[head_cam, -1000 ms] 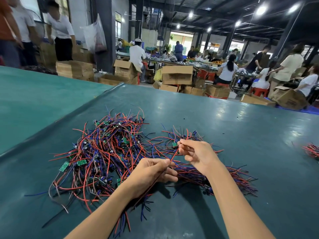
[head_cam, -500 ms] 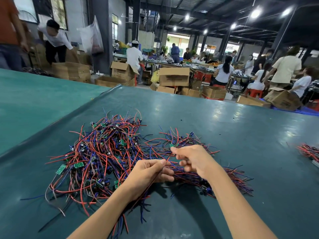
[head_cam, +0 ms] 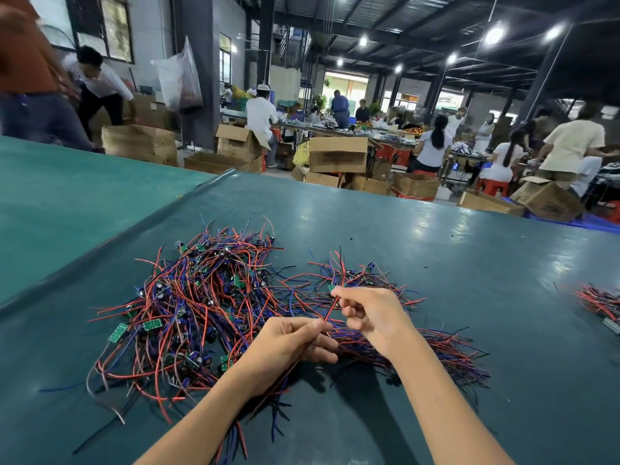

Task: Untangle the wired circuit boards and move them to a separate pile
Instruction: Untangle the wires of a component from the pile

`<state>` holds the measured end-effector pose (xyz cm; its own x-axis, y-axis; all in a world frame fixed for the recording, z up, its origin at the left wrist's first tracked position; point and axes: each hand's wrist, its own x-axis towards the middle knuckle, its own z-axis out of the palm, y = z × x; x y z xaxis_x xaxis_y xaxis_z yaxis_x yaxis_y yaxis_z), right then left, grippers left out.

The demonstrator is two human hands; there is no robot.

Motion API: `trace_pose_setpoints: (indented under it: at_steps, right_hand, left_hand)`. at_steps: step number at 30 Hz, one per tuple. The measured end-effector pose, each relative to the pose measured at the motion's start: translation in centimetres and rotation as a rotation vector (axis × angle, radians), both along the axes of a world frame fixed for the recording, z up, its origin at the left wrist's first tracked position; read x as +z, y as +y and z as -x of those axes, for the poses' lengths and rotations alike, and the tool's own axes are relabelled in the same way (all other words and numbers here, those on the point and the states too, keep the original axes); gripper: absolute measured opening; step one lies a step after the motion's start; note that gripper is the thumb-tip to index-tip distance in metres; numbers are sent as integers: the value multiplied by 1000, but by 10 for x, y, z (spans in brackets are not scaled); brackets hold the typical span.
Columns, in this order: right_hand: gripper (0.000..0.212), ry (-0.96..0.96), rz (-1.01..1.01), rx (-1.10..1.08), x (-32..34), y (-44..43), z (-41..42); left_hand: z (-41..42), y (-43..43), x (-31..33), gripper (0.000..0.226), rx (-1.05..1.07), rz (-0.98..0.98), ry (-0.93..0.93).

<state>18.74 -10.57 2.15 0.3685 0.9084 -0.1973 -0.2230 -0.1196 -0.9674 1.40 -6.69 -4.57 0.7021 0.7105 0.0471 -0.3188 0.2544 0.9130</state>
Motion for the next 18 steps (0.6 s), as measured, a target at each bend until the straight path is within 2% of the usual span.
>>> trace_pose_setpoints:
  at_steps: [4, 10, 13, 15, 18]
  right_hand:
    - [12, 43, -38, -23, 12, 7, -10]
    - [13, 229, -65, -76, 24, 15, -8]
    - [15, 295, -148, -105, 17, 19, 1]
    - [15, 264, -231, -151, 10, 22, 6]
    - [16, 68, -293, -225, 8, 27, 9]
  left_hand:
    - [2, 0, -1, 37, -5, -50, 27]
    - [1, 0, -1, 40, -7, -66, 40]
    - [2, 2, -1, 40, -25, -38, 25]
    - [3, 3, 0, 41, -36, -24, 28]
    - [3, 1, 1, 40, -37, -20, 36]
